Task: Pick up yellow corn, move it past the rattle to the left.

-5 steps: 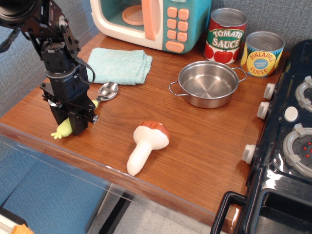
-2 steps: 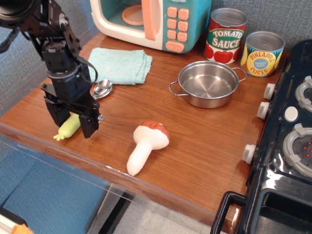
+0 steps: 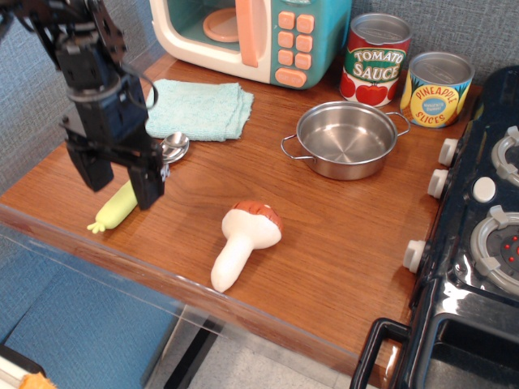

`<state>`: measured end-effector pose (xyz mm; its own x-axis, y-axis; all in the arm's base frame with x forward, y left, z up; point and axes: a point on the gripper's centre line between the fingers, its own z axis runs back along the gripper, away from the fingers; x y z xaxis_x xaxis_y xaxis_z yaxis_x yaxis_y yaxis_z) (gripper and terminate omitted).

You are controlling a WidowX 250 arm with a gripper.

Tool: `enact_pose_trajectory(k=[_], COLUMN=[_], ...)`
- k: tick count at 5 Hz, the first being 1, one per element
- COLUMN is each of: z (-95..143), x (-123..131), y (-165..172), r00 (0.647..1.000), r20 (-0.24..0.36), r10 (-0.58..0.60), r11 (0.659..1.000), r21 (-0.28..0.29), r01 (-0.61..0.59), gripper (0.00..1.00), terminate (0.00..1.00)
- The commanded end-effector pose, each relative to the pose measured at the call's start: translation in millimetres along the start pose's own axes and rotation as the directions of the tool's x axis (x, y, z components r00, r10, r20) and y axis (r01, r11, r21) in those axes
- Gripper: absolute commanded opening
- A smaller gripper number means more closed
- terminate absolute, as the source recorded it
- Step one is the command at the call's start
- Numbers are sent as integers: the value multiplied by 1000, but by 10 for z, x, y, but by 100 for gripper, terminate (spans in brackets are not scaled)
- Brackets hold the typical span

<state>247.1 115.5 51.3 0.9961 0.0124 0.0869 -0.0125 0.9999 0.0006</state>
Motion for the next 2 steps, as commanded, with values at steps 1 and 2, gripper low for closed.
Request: enact_pose_trajectory(k=[1,2], z=[500,520], x=[79,72], y=[20,9], r00=[997,997], r20=[79,82], r10=[4,3], r11=[999,999], r21=[32,40], r01=[-7,-6], gripper=[100,100], terminate=[0,0])
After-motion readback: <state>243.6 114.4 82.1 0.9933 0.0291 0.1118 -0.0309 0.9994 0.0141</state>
